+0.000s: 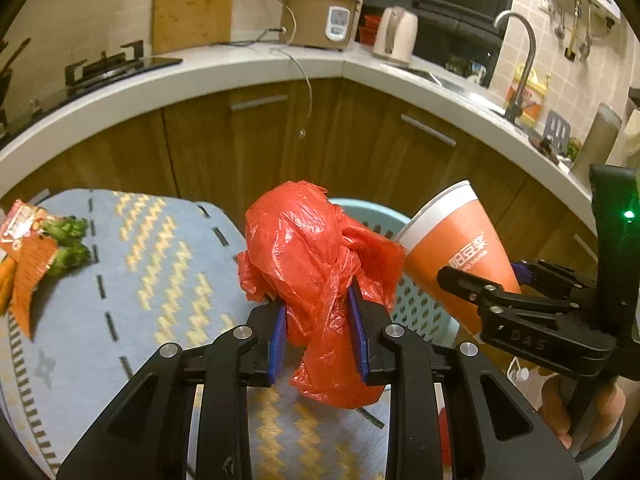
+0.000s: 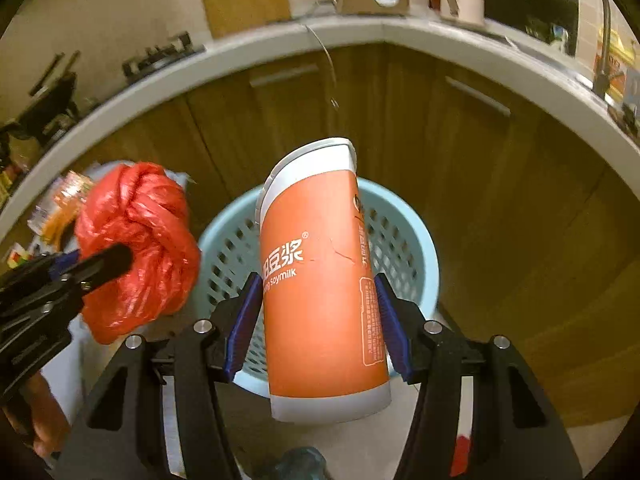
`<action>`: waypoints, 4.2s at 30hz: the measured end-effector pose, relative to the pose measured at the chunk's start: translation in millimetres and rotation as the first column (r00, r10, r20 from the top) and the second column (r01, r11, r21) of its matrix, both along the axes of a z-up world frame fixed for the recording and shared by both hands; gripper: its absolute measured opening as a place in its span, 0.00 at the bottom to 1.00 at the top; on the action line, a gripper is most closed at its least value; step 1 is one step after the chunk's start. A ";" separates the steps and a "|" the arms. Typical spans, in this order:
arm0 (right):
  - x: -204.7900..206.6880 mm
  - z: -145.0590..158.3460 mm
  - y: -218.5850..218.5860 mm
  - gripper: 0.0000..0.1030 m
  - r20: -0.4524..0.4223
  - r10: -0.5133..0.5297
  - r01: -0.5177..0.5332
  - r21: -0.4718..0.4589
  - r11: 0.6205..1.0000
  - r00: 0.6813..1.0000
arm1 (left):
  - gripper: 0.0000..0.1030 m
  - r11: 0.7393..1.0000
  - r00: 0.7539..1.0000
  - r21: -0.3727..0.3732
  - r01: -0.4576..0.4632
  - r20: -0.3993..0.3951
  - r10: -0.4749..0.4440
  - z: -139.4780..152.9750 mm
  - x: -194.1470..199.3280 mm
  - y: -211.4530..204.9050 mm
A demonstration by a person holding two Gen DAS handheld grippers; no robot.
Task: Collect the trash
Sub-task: 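Carry cup and red bag over the blue basket and open both grippers, then move both tools back over the table toward the bread roll and greens, then grasp the bok choy with the right gripper while the left gripper grasps the bread roll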
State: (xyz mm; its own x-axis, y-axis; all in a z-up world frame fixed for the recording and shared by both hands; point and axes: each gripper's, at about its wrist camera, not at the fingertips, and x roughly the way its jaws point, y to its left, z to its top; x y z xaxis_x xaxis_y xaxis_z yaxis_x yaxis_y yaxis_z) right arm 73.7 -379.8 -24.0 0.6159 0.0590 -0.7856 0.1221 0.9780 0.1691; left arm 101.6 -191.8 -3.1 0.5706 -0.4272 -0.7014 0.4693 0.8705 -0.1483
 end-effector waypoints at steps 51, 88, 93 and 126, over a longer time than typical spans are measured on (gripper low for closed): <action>12.3 33.6 89.8 0.57 0.062 0.167 -0.166 -0.032 0.986 0.984 | 0.69 0.968 0.977 -0.133 -0.212 0.005 0.215 13.1 -9.7 110.0; 196.8 34.6 311.4 0.33 0.054 0.614 -0.611 -0.065 0.789 0.788 | 0.47 0.854 0.853 0.004 -0.521 -0.031 0.521 -25.7 105.5 318.7; 213.8 20.5 317.5 0.33 0.026 0.627 -0.624 -0.070 0.778 0.779 | 0.42 0.861 0.861 0.007 -0.508 -0.013 0.508 -27.0 102.7 315.2; 126.2 80.7 245.8 0.18 0.228 0.515 -0.509 -0.089 0.856 0.826 | 0.20 0.868 0.851 -0.163 -0.469 0.179 0.494 49.1 44.0 282.1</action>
